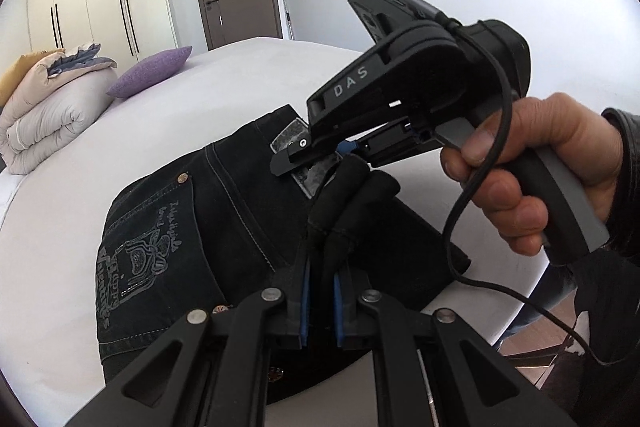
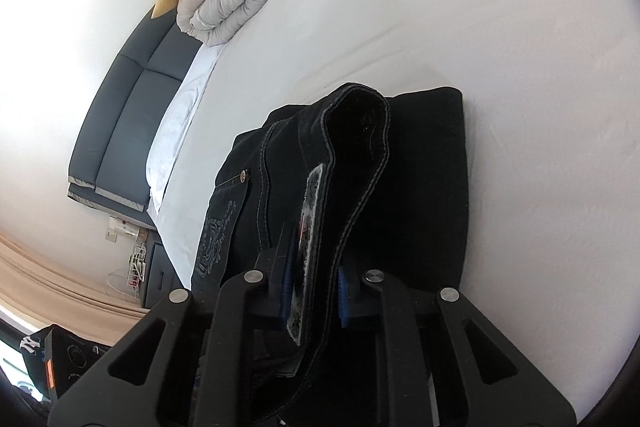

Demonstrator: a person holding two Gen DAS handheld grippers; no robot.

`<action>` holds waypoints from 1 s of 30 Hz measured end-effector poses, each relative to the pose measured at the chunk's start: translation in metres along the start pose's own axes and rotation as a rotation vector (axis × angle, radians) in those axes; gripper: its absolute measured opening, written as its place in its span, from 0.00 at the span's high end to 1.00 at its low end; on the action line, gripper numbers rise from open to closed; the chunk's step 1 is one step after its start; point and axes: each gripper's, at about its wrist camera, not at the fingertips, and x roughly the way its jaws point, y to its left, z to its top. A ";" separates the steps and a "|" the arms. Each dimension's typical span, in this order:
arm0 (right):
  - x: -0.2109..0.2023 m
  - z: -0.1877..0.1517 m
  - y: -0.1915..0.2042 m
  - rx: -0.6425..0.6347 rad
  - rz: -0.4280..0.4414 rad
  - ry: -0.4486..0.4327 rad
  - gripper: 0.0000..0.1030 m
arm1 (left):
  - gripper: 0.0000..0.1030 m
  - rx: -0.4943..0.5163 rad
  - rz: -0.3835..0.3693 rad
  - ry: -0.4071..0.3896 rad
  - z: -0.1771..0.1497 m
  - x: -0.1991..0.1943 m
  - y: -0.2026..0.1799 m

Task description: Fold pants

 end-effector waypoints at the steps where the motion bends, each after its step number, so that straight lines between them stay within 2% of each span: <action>1: -0.003 -0.001 -0.002 0.004 0.002 -0.006 0.85 | 0.91 -0.002 -0.006 0.000 0.001 0.000 0.000; 10: -0.030 -0.012 -0.029 0.044 0.020 -0.036 0.85 | 0.92 0.019 -0.038 0.019 0.006 0.002 -0.006; 14: -0.021 -0.021 -0.049 0.067 0.049 -0.017 0.85 | 0.89 -0.005 -0.066 0.079 -0.001 0.016 -0.005; 17: -0.020 -0.023 -0.053 0.075 0.087 -0.027 0.80 | 0.76 -0.045 -0.069 0.071 0.000 0.011 0.002; 18: -0.020 -0.023 -0.051 0.075 0.079 -0.024 0.79 | 0.64 -0.057 -0.085 0.070 0.001 0.007 0.005; 19: -0.021 -0.022 -0.051 0.078 0.073 -0.021 0.77 | 0.46 -0.069 -0.103 0.061 0.001 0.002 0.007; 21: -0.029 -0.022 -0.051 0.080 0.056 -0.033 0.71 | 0.30 -0.107 -0.139 0.014 -0.001 -0.015 0.013; 23: -0.046 -0.022 -0.053 0.084 0.035 -0.071 0.55 | 0.28 -0.137 -0.169 -0.016 -0.001 -0.030 0.021; 25: -0.066 -0.022 -0.056 0.104 0.018 -0.124 0.53 | 0.28 -0.167 -0.187 -0.041 -0.001 -0.045 0.035; 27: -0.083 -0.021 -0.050 0.092 0.044 -0.160 0.53 | 0.28 -0.216 -0.188 -0.056 0.000 -0.054 0.058; 30: -0.087 -0.018 -0.027 0.031 0.098 -0.153 0.55 | 0.32 -0.337 -0.164 -0.060 -0.002 -0.052 0.099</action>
